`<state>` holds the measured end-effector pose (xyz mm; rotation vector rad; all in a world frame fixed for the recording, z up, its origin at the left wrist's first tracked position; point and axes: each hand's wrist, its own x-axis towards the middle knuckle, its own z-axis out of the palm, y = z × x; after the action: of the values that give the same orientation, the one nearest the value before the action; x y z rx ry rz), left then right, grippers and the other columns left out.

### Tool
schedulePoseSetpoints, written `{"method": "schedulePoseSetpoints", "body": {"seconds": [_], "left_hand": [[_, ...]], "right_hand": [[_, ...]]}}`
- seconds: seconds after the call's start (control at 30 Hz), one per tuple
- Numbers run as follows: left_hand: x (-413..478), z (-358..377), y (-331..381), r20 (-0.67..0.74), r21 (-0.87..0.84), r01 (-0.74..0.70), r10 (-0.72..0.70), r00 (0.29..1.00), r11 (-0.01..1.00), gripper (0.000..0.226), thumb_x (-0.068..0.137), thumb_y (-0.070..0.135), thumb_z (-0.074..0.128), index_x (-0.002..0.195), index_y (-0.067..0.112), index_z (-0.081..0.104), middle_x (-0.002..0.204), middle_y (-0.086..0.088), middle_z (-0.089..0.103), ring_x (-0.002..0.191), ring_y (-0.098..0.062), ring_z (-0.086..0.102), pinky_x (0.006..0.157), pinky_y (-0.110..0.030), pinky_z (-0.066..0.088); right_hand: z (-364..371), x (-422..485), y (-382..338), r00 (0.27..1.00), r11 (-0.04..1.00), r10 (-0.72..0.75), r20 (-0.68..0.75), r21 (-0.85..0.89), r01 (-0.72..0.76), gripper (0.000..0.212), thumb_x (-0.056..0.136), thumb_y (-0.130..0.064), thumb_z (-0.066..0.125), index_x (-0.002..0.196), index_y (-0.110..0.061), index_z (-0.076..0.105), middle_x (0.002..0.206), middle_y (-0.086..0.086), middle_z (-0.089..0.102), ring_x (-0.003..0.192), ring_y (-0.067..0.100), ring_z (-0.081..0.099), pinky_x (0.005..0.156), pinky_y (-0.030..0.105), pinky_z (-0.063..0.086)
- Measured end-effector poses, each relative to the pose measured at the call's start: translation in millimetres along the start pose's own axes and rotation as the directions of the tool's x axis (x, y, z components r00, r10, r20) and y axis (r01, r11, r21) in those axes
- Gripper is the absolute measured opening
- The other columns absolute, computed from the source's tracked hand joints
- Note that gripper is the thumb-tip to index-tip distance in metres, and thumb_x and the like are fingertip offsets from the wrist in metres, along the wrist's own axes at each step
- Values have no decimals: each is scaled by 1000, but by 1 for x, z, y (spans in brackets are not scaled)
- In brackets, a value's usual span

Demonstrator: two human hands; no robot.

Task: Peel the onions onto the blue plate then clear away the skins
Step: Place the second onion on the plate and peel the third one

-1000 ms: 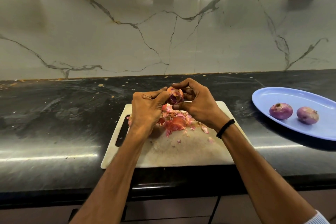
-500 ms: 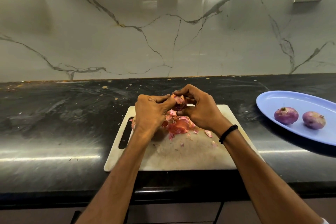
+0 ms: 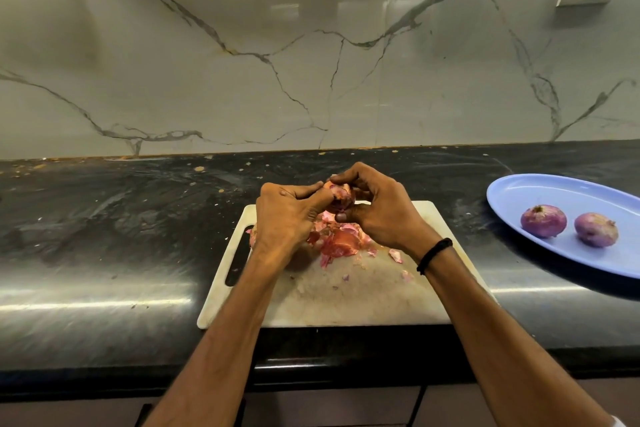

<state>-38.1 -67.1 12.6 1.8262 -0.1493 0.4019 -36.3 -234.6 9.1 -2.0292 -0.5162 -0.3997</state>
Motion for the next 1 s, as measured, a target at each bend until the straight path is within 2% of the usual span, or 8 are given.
{"method": "schedulePoseSetpoints", "body": {"seconds": [0.13, 0.33, 0.47, 0.6, 0.7, 0.83, 1.0], "left_hand": [[0, -2, 0, -21, -57, 11, -12, 1000, 998, 21, 82, 25, 78, 99, 13, 77, 84, 0, 77, 73, -8, 74, 74, -35, 63], [-1, 1, 1, 26, -152, 19, -15, 1000, 988, 25, 81, 23, 78, 104, 12, 76, 92, -2, 78, 84, -13, 75, 83, -38, 61], [1, 0, -1, -5, -75, -17, 17, 1000, 997, 23, 80, 25, 80, 101, 15, 77, 87, 0, 78, 77, -10, 74, 76, -34, 62], [1, -1, 0, -57, -14, -55, 54, 997, 998, 21, 81, 20, 79, 100, 12, 77, 85, -2, 77, 71, -7, 73, 71, -29, 62], [0, 0, 0, -57, -37, -73, 71, 996, 997, 24, 83, 22, 77, 104, 12, 76, 88, 1, 77, 75, -6, 74, 75, -32, 63], [-3, 1, 3, -32, -139, -134, 131, 991, 981, 33, 87, 26, 73, 118, 14, 71, 106, -1, 75, 94, -8, 73, 84, -35, 61], [-4, 4, 4, -43, -133, -182, 178, 983, 974, 29, 82, 25, 76, 110, 15, 75, 100, 1, 77, 92, -8, 73, 85, -32, 60]], "right_hand": [[-2, 0, -2, 1000, 999, -4, -19, 36, 5, 47, 76, -2, 82, 113, -18, 59, 118, -6, 66, 108, 9, 65, 86, 18, 56], [-3, 0, -3, 1000, 996, 12, -12, 92, -11, 50, 78, 5, 78, 115, -20, 56, 115, -8, 64, 106, 6, 65, 79, 14, 54], [-1, 2, 1, 1000, 997, 13, 0, 82, -13, 55, 77, 6, 79, 119, -20, 55, 121, 0, 62, 109, 15, 65, 84, 23, 58], [0, 2, 2, 1000, 996, 19, 16, 87, -20, 57, 75, 7, 80, 117, -19, 55, 125, 5, 59, 110, 18, 65, 83, 27, 59], [0, 2, 1, 1000, 993, 24, 15, 114, -26, 56, 75, 5, 81, 118, -20, 55, 121, 1, 61, 109, 15, 66, 86, 27, 58], [-3, 4, -2, 1000, 990, 27, -14, 137, -24, 57, 77, 1, 80, 123, -21, 55, 118, -8, 60, 109, 11, 64, 89, 21, 55], [-1, 4, -1, 999, 994, 15, -46, 113, -10, 61, 74, -12, 85, 126, -22, 54, 116, -13, 60, 110, 10, 62, 92, 21, 54]]}}
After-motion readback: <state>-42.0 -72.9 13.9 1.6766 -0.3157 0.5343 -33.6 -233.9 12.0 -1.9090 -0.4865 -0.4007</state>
